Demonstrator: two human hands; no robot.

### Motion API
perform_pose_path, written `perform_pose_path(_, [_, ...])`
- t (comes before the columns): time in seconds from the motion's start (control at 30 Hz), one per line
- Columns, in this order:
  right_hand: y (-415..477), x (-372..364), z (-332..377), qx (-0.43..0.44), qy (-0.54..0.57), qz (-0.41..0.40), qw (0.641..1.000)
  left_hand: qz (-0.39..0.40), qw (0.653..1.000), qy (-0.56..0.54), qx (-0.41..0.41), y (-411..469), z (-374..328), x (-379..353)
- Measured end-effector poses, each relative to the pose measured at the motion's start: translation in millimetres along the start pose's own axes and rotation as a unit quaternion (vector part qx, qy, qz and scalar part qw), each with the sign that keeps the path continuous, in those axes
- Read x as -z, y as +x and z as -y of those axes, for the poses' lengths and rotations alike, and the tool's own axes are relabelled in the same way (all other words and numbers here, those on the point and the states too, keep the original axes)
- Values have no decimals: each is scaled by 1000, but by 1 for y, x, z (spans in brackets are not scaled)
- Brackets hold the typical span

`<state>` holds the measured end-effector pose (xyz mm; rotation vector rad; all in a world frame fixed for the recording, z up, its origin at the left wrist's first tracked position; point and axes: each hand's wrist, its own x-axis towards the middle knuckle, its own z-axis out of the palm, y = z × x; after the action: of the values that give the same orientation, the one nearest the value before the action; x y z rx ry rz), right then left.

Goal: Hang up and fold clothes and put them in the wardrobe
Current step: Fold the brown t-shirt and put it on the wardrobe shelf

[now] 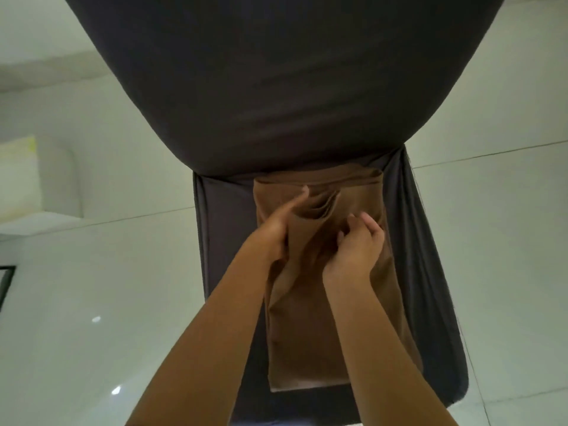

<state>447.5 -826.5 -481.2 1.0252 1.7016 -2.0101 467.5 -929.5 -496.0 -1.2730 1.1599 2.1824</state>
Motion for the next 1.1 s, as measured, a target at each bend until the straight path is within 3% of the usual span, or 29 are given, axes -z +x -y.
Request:
perform_pose_path(0.03, [6,2,4,5,-50,6,999,-22,998,-49,-15,-2,3,-1])
perform_pose_path(0.1, [21,8,10,94,-173,18,980,-49,987,-136,-76,-8,12,19])
perform_pose_path(0.17, [34,19,11,185,-259,27,948,-119,976,-136,-120,-12,34,32])
perform_pose_path(0.27, [46,31,15,211,-356,46,909,-150,972,-62,-173,-18,58,31])
perform_pose_path(0.37, [53,35,15,222,-411,39,884,-183,949,113,-232,-15,76,25])
perform_pose_path(0.47, [56,39,17,226,-422,19,878,-229,903,218,-289,-8,74,16])
perform_pose_path(0.53, [55,38,18,233,-410,26,881,-273,895,203,-289,-7,73,13])
perform_pose_path(0.77, [61,36,26,238,-364,74,898,-305,925,-5,-227,-6,58,13])
perform_pose_path(1.1, [71,29,47,195,-275,105,935,-272,924,-50,-262,-6,45,18])
